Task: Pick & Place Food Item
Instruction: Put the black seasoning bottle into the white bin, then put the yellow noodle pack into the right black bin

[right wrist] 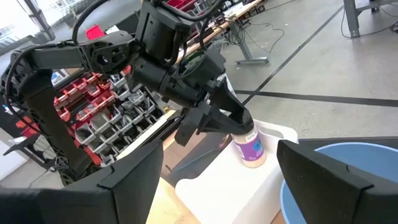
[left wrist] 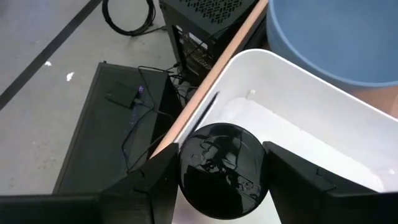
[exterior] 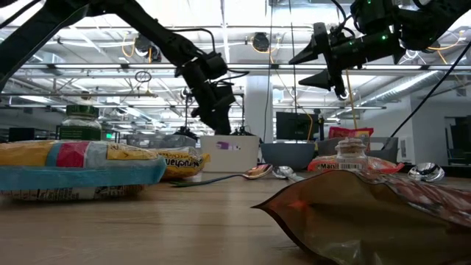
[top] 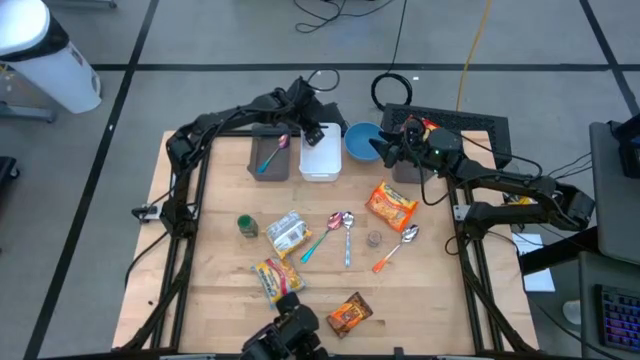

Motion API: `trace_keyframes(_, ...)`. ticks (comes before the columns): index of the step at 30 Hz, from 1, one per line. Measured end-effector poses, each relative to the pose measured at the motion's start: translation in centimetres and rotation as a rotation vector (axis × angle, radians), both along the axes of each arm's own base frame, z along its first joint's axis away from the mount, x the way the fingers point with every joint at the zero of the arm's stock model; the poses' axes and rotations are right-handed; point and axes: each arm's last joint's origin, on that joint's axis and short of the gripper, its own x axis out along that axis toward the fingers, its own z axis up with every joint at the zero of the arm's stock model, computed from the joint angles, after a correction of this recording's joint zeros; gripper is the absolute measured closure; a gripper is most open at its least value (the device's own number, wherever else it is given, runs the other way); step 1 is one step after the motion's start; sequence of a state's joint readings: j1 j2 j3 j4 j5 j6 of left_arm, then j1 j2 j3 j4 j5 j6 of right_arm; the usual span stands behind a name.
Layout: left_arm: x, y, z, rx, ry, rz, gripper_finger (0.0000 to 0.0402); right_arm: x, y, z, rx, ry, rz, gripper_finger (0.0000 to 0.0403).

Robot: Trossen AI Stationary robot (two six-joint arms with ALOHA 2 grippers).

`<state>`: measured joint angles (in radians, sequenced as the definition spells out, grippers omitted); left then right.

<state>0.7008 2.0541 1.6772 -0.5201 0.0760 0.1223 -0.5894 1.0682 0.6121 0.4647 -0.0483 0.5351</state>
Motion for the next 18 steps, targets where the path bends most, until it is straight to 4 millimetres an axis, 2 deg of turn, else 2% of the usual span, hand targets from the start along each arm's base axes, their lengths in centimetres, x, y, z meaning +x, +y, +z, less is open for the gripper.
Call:
trace_keyframes(2, -0.12, 0.14, 0.00, 0.000, -0.001, 0.004, 0.0190, 0.00, 0.00, 0.00, 0.000, 0.000, 0.000, 0.0094)
trace_keyframes(7, -0.29, 0.37, 0.02, -0.006, -0.007, 0.021, 0.0121, 0.00, 0.00, 0.00, 0.002, -0.001, 0.000, 0.0094)
trace_keyframes(10, -0.29, 0.37, 0.00, -0.010, -0.008, 0.024, 0.0094, 0.00, 0.00, 0.00, 0.002, -0.001, 0.000, 0.0094)
trace_keyframes(14, -0.26, 0.30, 0.00, -0.026, -0.020, 0.009, 0.0082, 0.00, 0.00, 0.00, 0.002, -0.001, 0.000, 0.0094)
trace_keyframes(18, -0.41, 0.07, 0.51, -0.041, -0.035, -0.005, 0.0089, 0.00, 0.00, 0.00, 0.002, -0.001, 0.000, 0.0094)
